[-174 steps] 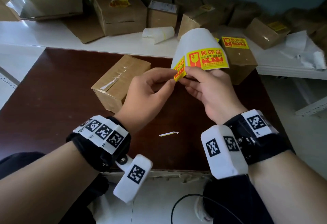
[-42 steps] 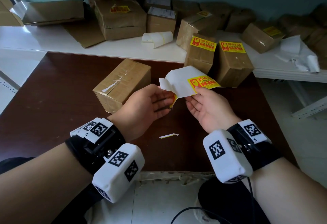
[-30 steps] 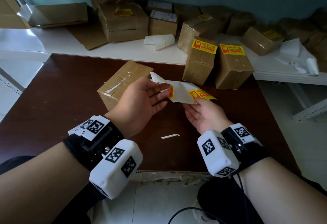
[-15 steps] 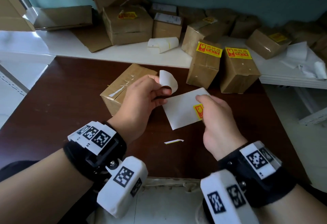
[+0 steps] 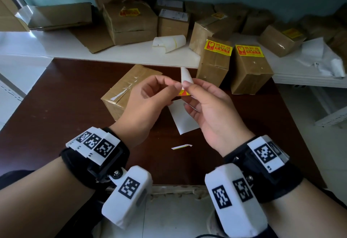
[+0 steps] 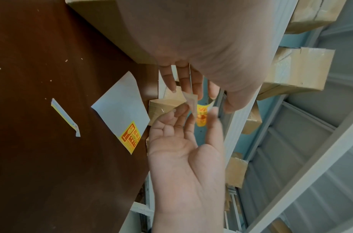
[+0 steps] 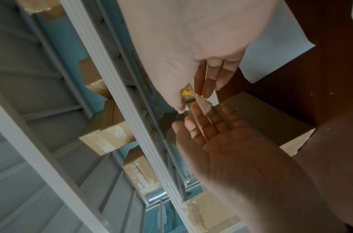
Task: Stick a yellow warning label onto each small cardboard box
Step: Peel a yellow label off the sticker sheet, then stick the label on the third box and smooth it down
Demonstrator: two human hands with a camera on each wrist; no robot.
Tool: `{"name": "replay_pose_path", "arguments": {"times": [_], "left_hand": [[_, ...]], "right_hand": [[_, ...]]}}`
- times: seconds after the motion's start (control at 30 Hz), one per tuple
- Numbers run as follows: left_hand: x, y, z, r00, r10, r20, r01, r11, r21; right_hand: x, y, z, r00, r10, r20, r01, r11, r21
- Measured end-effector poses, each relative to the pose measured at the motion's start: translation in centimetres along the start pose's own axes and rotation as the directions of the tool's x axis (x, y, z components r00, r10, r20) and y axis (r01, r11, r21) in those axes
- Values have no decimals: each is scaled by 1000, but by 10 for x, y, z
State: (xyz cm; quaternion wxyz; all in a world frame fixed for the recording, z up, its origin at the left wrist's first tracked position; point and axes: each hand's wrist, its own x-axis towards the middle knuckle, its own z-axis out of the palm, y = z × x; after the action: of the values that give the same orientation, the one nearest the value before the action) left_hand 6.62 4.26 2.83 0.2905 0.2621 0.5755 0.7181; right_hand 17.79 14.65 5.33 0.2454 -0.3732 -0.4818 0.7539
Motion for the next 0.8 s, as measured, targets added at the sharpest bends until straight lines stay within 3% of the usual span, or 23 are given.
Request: {"name": "replay_pose_path", "arguments": {"times": [0.13, 0.27, 0.37, 0.43, 0.5, 0.6, 0.67, 0.8], "left_hand": [[2, 9, -7, 991, 120, -52, -116, 990, 81], [9, 29, -33, 927, 341, -159, -304, 928, 217], [21, 39, -60, 880, 351, -321, -264, 922, 283], [32, 41, -79, 860, 229, -456, -90, 947, 307], [43, 37, -96, 856, -22, -516, 177, 951, 253], [57, 24, -111, 788, -454, -416, 527, 847, 74], [60, 14, -112, 748, -588, -308, 628, 777, 43], [44, 18, -79, 777, -612, -144, 627, 771, 111]], "right_hand": [[13, 1, 0, 993, 103, -53, -96, 987, 127], [22, 3, -3, 979, 183, -87, -157, 956, 248], [23, 4, -2, 974, 203, -104, -171, 950, 260], [20, 3, 2, 971, 217, -101, -185, 948, 260], [16, 4, 5, 971, 226, -78, -200, 948, 249], [11, 6, 8, 974, 227, -20, -216, 947, 236], [11, 7, 8, 974, 227, 7, -221, 943, 248], [10, 2, 11, 978, 210, 17, -203, 920, 336]]}}
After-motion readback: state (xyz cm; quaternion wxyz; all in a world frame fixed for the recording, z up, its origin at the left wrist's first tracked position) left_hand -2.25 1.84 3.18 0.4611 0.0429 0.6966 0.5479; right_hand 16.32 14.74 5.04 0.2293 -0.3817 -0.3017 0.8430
